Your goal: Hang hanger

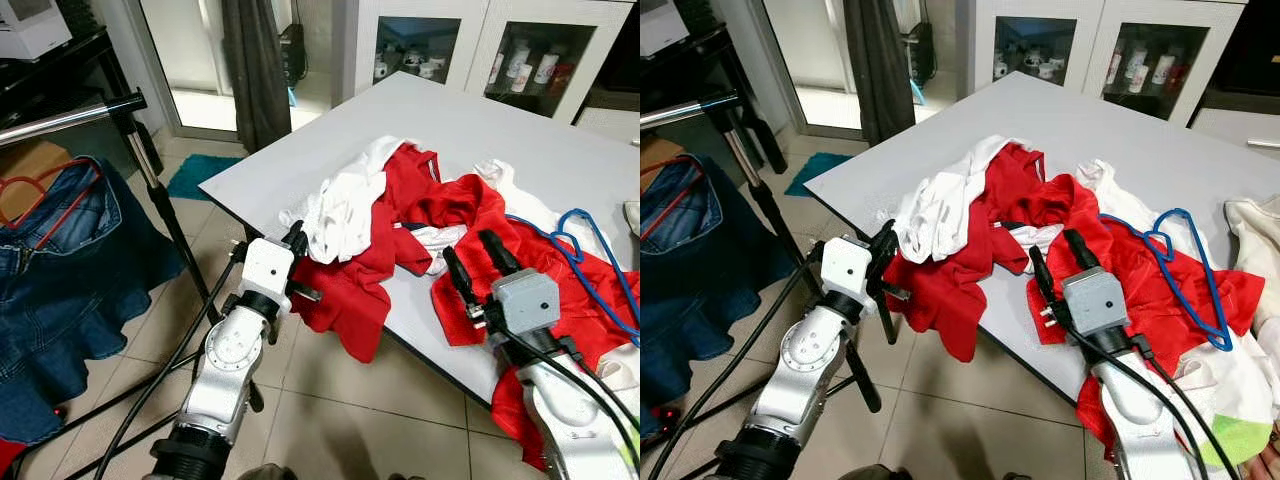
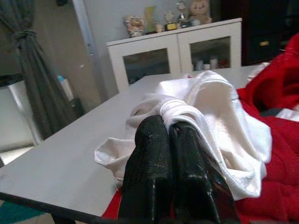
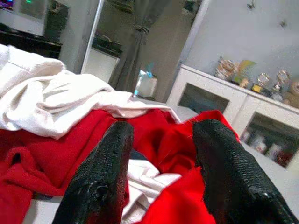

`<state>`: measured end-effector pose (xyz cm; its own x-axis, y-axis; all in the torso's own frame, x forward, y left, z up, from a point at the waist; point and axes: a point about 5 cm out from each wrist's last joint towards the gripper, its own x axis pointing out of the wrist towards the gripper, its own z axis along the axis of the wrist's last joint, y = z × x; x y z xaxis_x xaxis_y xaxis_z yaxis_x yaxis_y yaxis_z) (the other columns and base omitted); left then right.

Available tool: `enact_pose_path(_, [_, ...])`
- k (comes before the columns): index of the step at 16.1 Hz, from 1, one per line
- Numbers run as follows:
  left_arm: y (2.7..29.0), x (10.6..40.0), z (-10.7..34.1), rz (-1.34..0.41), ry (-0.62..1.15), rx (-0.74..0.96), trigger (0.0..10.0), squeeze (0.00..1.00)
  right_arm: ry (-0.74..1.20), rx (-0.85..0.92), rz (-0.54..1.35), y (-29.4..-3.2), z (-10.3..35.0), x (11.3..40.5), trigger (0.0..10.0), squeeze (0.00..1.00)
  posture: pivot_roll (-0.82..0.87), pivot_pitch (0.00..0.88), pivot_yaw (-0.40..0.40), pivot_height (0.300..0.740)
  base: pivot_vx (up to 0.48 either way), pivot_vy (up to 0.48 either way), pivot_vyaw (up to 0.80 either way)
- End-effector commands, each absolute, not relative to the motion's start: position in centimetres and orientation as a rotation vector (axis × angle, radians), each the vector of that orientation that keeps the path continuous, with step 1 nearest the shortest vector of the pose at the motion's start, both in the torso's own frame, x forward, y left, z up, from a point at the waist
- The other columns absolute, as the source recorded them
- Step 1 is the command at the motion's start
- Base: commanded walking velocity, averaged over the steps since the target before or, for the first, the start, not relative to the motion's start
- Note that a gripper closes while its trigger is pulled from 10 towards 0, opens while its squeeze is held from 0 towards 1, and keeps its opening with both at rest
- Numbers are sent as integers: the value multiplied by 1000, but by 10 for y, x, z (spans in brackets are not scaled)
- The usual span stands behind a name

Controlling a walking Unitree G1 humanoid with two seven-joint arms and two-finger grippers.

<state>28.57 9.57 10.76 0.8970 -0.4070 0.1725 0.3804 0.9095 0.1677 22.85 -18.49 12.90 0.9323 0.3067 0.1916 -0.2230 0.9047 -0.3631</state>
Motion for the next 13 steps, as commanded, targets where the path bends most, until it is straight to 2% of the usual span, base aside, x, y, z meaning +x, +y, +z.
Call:
enact_pose_path(1, [92,284,110,-469,-215,145,10000,0,-243,-379,346,-186,126,227,10000,0,46,0,72,740,0,0,0])
enact_pose_path(8, [90,283,111,-543,-223,172,10000,0,-289,-405,433,-178,132,235,10000,0,63,0,61,740,0,0,0])
enact_pose_path(13, [91,284,110,-529,-221,166,10000,0,-297,-390,402,-177,132,241,10000,0,68,0,48,740,0,0,0])
